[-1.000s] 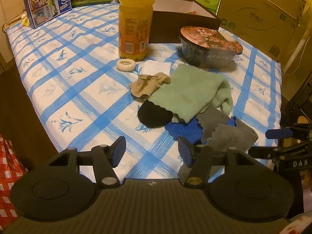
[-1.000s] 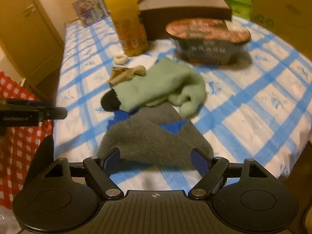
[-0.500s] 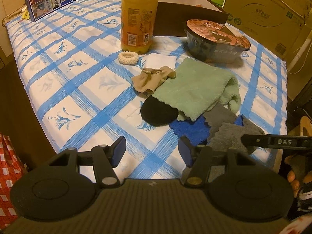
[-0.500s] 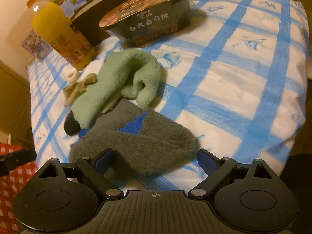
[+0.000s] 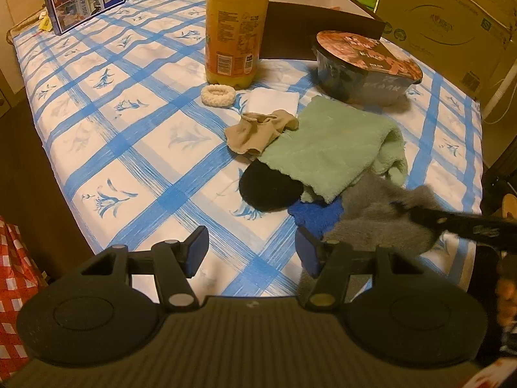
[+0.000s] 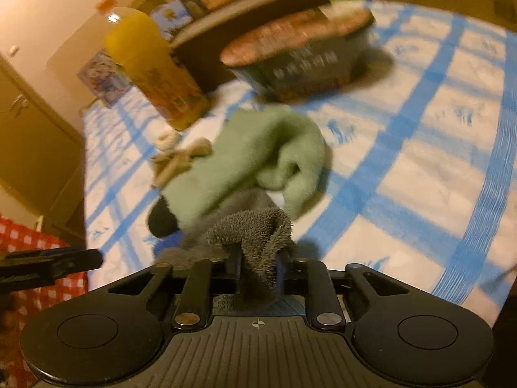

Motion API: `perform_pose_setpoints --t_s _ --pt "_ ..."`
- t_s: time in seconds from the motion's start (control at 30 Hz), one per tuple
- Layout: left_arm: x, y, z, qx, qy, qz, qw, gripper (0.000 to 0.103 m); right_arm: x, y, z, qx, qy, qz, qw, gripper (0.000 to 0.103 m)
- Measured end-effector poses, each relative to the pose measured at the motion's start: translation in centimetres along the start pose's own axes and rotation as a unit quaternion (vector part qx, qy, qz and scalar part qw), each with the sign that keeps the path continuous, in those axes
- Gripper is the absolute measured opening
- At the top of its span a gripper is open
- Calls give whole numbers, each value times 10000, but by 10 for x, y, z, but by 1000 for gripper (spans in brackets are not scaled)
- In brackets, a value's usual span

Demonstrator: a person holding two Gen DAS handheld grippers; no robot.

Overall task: Organize soft objects
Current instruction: 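Reach the right gripper down and grasp the grey terry cloth, then lift the grey terry cloth with the right gripper and adjust its grip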

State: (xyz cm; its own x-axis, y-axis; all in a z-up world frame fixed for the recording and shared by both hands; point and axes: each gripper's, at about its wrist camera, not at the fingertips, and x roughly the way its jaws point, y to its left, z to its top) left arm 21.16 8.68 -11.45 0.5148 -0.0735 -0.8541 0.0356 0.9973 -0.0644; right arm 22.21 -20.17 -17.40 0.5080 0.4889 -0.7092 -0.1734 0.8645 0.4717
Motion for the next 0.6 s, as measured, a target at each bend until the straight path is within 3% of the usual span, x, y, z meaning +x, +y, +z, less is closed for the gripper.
perform_pose_setpoints --t_s 0.27,0.6 --pt "-3 9 10 -21 -183 79 9998 56 -73 13 41 -450 -896 145 9949 16" --pt "2 16 21 -66 -251 130 9996 56 -133 10 90 -586 -1856 -45 9809 16"
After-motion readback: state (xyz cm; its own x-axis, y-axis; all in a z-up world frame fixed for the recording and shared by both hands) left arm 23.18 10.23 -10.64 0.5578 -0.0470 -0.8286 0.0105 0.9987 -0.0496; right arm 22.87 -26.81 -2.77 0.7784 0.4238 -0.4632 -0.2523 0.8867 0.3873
